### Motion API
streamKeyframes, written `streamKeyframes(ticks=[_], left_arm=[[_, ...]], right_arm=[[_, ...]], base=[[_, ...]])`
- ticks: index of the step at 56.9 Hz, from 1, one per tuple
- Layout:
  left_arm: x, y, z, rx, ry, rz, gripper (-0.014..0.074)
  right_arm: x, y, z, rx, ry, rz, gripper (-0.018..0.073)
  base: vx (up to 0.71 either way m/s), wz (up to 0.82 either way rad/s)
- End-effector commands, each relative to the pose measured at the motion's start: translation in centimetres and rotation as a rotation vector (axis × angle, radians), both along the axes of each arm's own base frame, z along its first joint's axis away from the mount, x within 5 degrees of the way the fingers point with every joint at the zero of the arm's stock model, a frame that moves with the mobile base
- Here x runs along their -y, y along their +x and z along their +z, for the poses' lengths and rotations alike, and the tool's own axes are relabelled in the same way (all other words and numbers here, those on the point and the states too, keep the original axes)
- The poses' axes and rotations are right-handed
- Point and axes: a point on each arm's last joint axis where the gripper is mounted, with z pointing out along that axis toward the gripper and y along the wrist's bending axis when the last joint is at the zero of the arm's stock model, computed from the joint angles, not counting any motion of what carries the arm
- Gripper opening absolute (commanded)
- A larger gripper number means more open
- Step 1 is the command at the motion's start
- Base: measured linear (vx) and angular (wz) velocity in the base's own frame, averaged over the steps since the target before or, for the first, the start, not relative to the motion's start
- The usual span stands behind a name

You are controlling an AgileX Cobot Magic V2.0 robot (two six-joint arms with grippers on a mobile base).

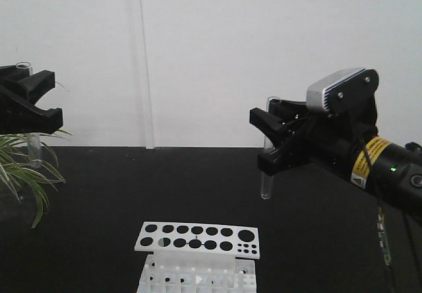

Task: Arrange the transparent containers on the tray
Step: 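Grasp the other glass test tube with the right gripper and lift it, then hold both test tubes while the base drives to the yellow tray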

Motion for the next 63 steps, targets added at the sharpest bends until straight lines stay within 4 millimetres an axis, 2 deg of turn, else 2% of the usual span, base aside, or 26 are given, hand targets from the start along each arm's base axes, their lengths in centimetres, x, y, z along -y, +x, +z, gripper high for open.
streamKeyframes(ticks=[1, 14, 35, 63], left_arm=[[0.0, -1.0, 1.9, 0.064, -0.036, -0.019, -0.0008], [0.9, -1.3, 1.4, -0.034, -0.177, -0.011, -0.0008], [3.2, -1.7, -2.5, -0.146, -0.055, -0.081, -0.0008], [3.6, -1.7, -2.7, -0.153, -0.044, -0.091, -0.0008]], right_arm=[[0.6, -2.0, 3.6, 0.072, 0.073, 0.007, -0.0011], [1.9, -3.3, 4.8, 0.009, 0.122, -0.086, -0.0011], [2.4, -4.2, 5.4, 0.045, 0.037, -0.126, -0.0011], [2.4, -4.2, 5.3, 0.046, 0.022, -0.131, -0.0011]], base=[[0.00, 0.00], [0.00, 0.00], [0.00, 0.00], [0.00, 0.00]])
